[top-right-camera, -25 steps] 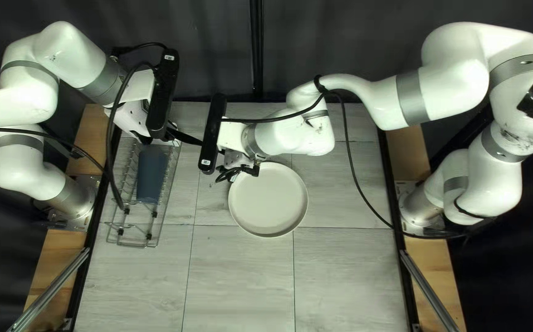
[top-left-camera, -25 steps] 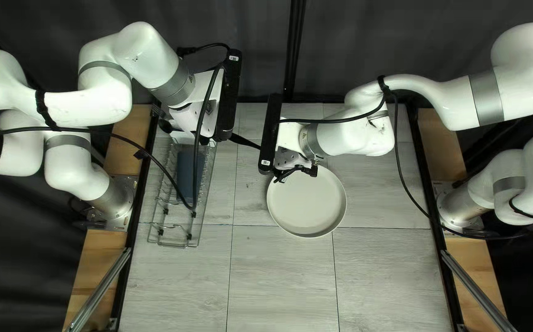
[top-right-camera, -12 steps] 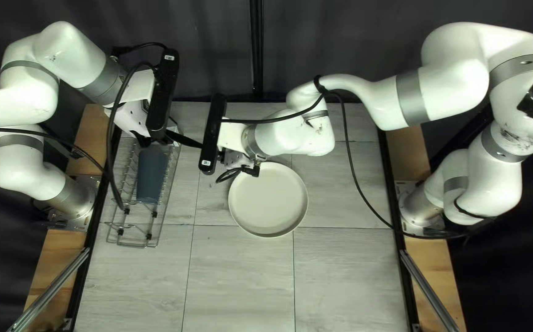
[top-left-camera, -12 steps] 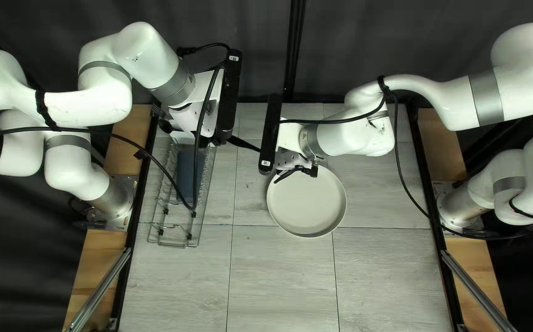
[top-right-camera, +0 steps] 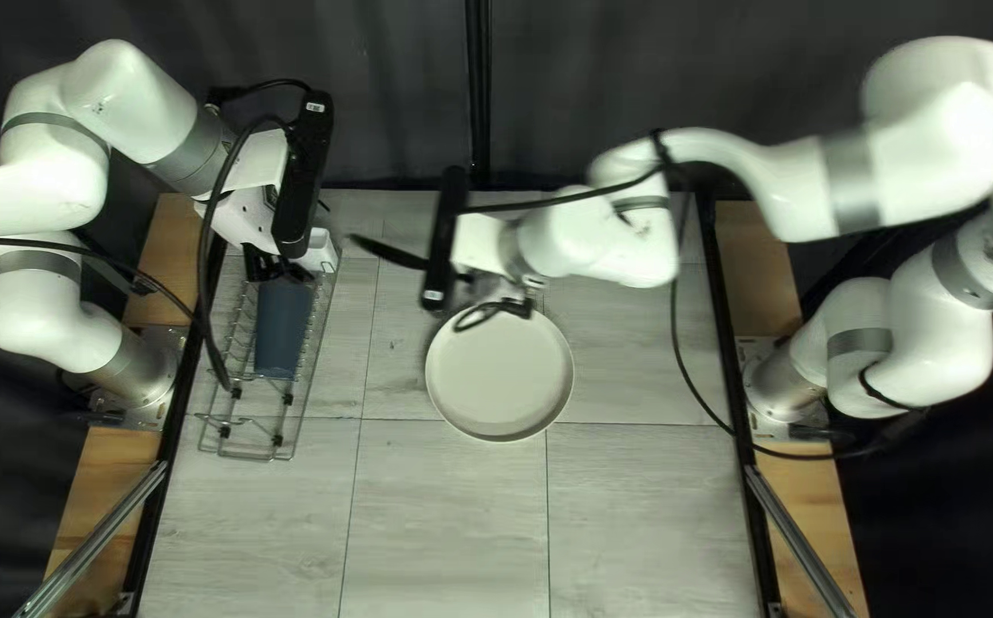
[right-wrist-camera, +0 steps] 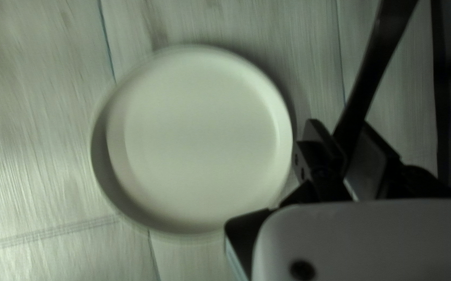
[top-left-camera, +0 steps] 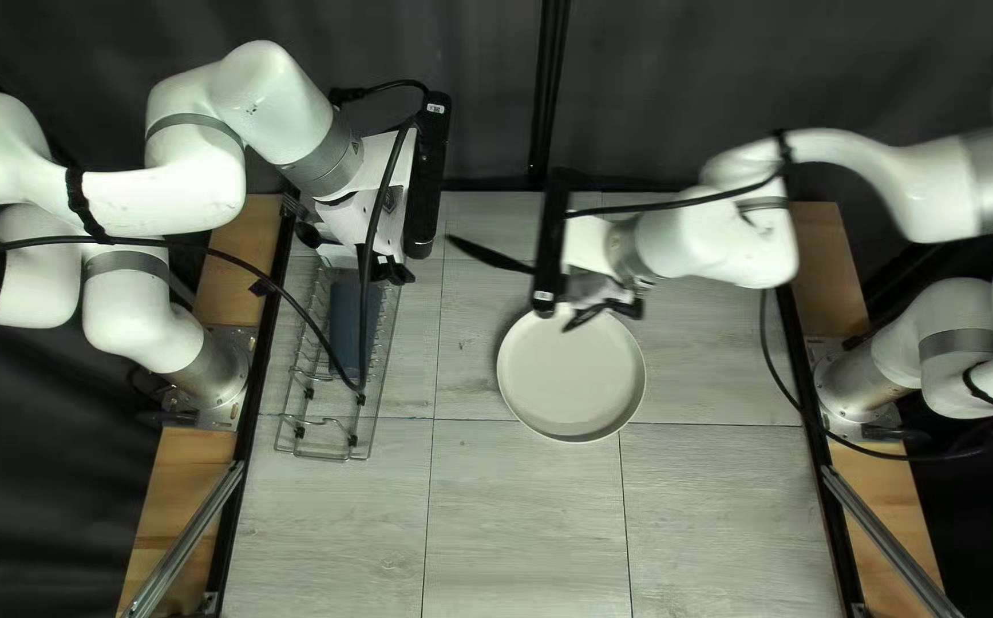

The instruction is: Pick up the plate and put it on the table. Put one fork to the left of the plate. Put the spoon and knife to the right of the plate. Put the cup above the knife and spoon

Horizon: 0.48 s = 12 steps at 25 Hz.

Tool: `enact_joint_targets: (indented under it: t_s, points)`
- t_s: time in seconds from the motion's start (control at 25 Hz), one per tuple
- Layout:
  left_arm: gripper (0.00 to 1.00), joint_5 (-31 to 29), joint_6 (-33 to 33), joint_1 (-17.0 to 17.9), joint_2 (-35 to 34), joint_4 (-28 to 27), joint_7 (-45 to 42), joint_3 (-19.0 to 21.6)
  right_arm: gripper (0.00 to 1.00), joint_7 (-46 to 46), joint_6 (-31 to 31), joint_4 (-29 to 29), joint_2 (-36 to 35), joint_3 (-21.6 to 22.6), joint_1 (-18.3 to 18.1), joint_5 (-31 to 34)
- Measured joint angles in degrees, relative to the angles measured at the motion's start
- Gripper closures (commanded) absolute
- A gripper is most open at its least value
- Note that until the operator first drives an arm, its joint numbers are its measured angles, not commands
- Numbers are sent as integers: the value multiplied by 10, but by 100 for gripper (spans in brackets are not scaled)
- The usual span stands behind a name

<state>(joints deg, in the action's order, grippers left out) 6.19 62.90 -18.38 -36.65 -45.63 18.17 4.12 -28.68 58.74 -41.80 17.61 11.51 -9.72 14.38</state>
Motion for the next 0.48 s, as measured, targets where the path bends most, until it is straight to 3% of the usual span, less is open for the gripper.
enact_joint_targets:
  t_s: [0.28, 0.48]
  points:
    - [0, 0, 0, 0, 0, 0, 0, 0, 100, -19, 27, 5, 2, 9, 4, -14]
    - [0, 0, 0, 0, 0, 0, 0, 0, 100, -12, 1, 24, 11, -1, 2, -21]
